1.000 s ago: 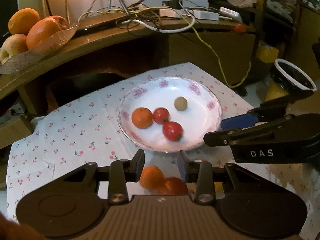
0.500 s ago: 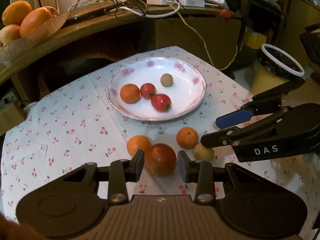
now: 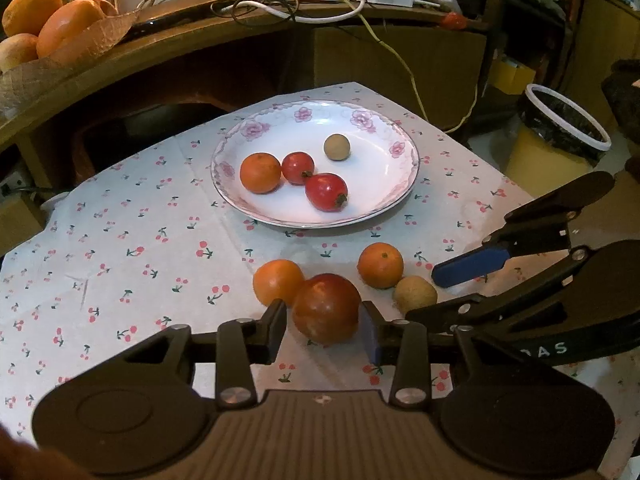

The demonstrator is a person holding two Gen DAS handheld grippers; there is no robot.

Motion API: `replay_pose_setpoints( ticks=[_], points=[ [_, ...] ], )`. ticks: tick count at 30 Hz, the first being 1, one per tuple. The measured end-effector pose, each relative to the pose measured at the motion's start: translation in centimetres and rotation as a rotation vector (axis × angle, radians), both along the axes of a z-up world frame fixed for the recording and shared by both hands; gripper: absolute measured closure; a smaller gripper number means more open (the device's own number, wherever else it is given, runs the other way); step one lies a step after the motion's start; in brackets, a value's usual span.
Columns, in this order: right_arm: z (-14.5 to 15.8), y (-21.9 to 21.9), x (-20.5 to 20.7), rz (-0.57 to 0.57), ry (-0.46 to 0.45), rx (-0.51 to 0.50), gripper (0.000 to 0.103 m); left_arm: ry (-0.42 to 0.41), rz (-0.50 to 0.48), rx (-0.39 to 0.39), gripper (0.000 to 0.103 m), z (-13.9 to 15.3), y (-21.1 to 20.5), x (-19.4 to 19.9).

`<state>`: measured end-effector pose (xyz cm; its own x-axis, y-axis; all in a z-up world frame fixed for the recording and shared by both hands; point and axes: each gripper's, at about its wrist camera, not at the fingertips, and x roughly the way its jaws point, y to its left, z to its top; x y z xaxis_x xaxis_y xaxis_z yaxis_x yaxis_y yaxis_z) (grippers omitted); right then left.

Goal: Organize fruits
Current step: 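Move both tools back toward the remaining fruits on the cloth, then grasp the large dark-red fruit with the left tool while the right tool grasps a brown kiwi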

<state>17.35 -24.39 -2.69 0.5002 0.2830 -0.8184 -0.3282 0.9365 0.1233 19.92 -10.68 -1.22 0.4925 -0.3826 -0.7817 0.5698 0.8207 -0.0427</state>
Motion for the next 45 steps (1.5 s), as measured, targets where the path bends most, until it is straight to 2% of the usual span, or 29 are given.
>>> replay_pose_setpoints(
  ticks=[11,12,14,27,36,45],
  points=[
    [-0.4,0.5,0.3,0.027,-0.026,0.006,0.064,0.02,0.002,-0.021,0.058,0.1,0.6,0.2],
    [-0.4,0.6,0.3,0.029,-0.029,0.0,0.065,0.023,0.001,-0.02,0.058,0.1,0.6,0.2],
    [-0.4,0.7,0.3,0.027,-0.031,-0.017,0.074,0.03,0.0,-0.024,0.057,-0.1,0.6,0.3],
    [0.0,-0.8,0.4,-0.024,0.002,-0.036,0.075,0.069,0.011,-0.051,0.054,-1.1,-1.0,1.4],
    [0.1,-1.7,0.2,-0.041,0.012,-0.045,0.075,0.055,0.022,-0.024,0.056,-1.7,-1.8,1.5],
    [0.1,-1.0,-0.1,-0.016,0.004,-0.072,0.075,0.059,-0.005,0.006,0.056,-1.6,-0.8,-0.2]
  ],
)
